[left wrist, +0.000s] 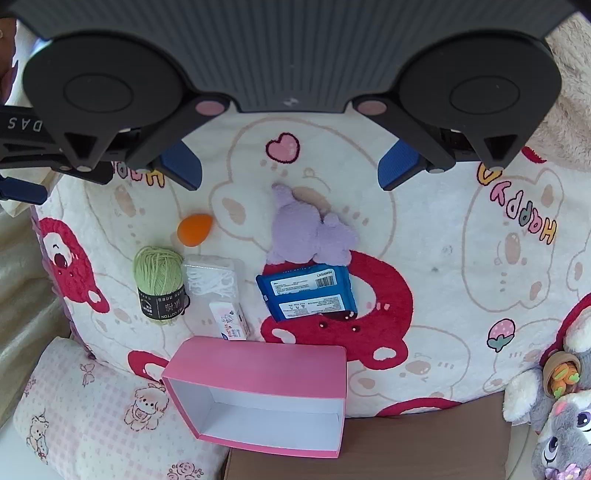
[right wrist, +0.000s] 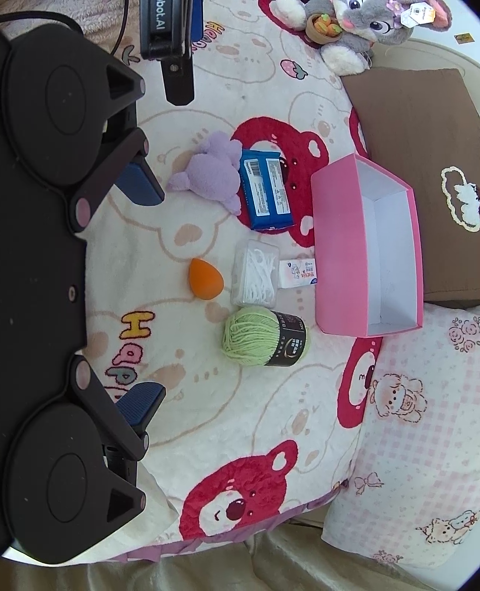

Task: Organize objects

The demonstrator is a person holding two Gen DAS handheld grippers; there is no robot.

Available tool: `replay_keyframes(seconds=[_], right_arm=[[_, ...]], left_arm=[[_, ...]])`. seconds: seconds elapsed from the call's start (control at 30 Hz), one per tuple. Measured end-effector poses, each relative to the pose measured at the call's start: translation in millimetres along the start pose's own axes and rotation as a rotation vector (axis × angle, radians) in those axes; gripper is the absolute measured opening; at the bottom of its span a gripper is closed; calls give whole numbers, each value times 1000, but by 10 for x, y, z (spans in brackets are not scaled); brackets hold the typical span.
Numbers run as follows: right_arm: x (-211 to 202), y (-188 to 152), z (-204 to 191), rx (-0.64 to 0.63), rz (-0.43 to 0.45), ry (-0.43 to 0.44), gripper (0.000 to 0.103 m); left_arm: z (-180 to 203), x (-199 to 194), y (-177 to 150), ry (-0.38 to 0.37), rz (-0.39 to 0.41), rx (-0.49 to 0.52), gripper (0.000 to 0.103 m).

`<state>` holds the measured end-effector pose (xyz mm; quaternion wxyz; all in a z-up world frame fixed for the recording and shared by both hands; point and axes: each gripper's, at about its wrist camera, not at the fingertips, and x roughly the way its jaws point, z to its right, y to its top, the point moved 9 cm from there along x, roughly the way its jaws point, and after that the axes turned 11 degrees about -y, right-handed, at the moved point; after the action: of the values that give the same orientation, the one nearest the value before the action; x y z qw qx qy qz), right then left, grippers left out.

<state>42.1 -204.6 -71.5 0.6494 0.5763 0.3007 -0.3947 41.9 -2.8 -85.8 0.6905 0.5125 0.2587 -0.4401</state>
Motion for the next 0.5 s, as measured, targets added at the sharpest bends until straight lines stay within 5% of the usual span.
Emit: replay_keyframes(seconds=[0.5], right_arm=[[31,-26,-40,-7,-14,3,103]], left_arm=[[31,12,-28,-8,-7,7,103]])
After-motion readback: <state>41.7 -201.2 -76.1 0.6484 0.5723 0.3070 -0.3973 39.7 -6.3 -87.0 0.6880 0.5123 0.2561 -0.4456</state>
